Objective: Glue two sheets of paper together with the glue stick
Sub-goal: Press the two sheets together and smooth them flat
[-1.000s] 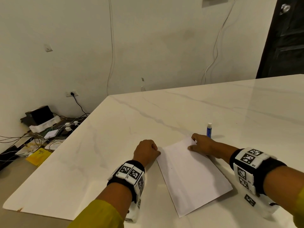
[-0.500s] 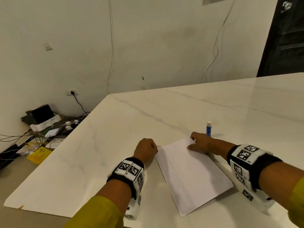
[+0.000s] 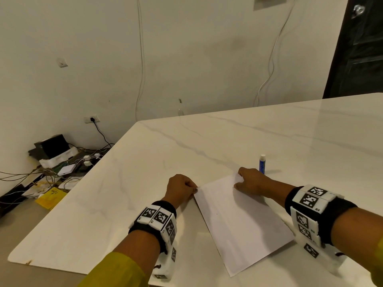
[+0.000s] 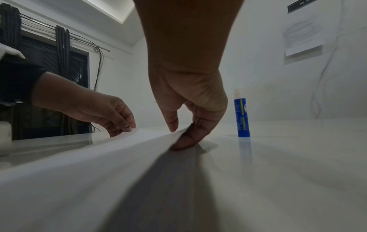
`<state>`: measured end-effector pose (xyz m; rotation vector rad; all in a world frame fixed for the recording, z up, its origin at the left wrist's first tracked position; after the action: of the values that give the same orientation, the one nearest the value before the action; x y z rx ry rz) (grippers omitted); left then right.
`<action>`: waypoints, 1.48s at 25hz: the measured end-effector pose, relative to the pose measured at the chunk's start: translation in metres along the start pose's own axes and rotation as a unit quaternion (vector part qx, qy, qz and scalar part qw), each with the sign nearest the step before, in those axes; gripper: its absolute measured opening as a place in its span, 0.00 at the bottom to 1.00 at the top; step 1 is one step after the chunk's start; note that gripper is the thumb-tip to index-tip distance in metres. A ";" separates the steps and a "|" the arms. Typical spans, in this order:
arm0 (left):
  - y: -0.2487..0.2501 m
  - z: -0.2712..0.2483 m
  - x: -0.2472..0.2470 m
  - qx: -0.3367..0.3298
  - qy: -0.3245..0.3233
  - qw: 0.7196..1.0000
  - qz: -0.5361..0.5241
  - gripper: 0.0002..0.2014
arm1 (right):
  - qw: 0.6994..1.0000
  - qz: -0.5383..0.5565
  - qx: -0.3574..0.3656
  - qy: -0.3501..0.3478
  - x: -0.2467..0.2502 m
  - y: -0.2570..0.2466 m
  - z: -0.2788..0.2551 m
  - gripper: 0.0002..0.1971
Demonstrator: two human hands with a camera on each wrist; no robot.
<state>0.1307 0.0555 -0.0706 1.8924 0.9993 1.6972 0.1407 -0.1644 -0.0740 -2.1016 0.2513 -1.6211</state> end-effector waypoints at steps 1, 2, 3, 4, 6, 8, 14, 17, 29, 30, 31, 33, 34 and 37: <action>-0.001 -0.001 0.001 0.008 -0.002 1.000 -0.009 0.13 | 1.000 -0.010 0.005 0.011 0.002 -0.002 0.000 0.19; -0.002 -0.002 0.002 0.017 -0.005 1.000 -0.023 0.14 | 1.000 -0.015 0.008 0.024 0.004 -0.002 0.001 0.18; -0.003 -0.003 0.003 0.025 -0.007 0.999 -0.038 0.15 | 0.999 -0.012 0.010 0.041 0.007 -0.003 0.001 0.16; -0.004 -0.004 0.005 0.031 -0.008 0.998 -0.052 0.15 | 0.998 -0.004 0.011 0.060 0.010 -0.003 0.001 0.16; -0.007 -0.008 0.008 0.039 -0.014 0.996 -0.073 0.14 | 0.995 0.018 0.013 0.102 0.016 -0.004 -0.001 0.14; -0.009 -0.011 0.011 0.038 -0.021 0.995 -0.086 0.13 | 0.990 0.042 0.010 0.135 0.017 -0.004 -0.003 0.13; -0.015 -0.013 0.017 0.039 -0.016 0.996 -0.080 0.14 | 0.987 0.112 -0.020 0.115 0.006 -0.003 0.002 0.06; -0.017 -0.013 0.018 0.038 -0.021 0.996 -0.080 0.14 | 0.971 0.196 -0.033 0.135 0.005 -0.003 0.003 0.08; -0.019 -0.015 0.014 0.064 -0.050 0.991 -0.105 0.10 | 0.932 0.343 -0.046 0.109 -0.002 0.000 0.009 0.18; -0.020 -0.016 0.014 0.062 -0.048 0.991 -0.112 0.09 | 0.933 0.340 -0.048 0.112 0.000 -0.001 0.008 0.18; -0.021 -0.016 0.013 0.054 -0.045 0.991 -0.112 0.10 | 0.932 0.340 -0.051 0.112 0.000 -0.001 0.007 0.16; -0.023 -0.016 0.011 0.029 -0.036 0.995 -0.094 0.11 | 0.931 0.345 -0.055 0.109 0.000 -0.002 0.006 0.12; -0.023 -0.016 0.010 0.019 -0.032 0.996 -0.087 0.11 | 0.931 0.345 -0.060 0.103 0.000 -0.003 0.006 0.10; -0.022 -0.017 0.009 0.002 -0.034 0.995 -0.098 0.11 | 0.930 0.348 -0.087 0.084 -0.002 -0.002 0.006 0.09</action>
<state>0.1088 0.0738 -0.0769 1.7775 1.1208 1.5112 0.1458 -0.1596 -0.0763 -1.6872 1.0936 -1.3564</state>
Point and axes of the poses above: each hand's wrist, its own z-axis towards the middle knuckle, its own x-axis out of the back of the hand, y = z × x, the point moved 5 cm from there along z, towards the middle knuckle, and after that the axes turned 7 degrees about x, right-handed, at the moved point
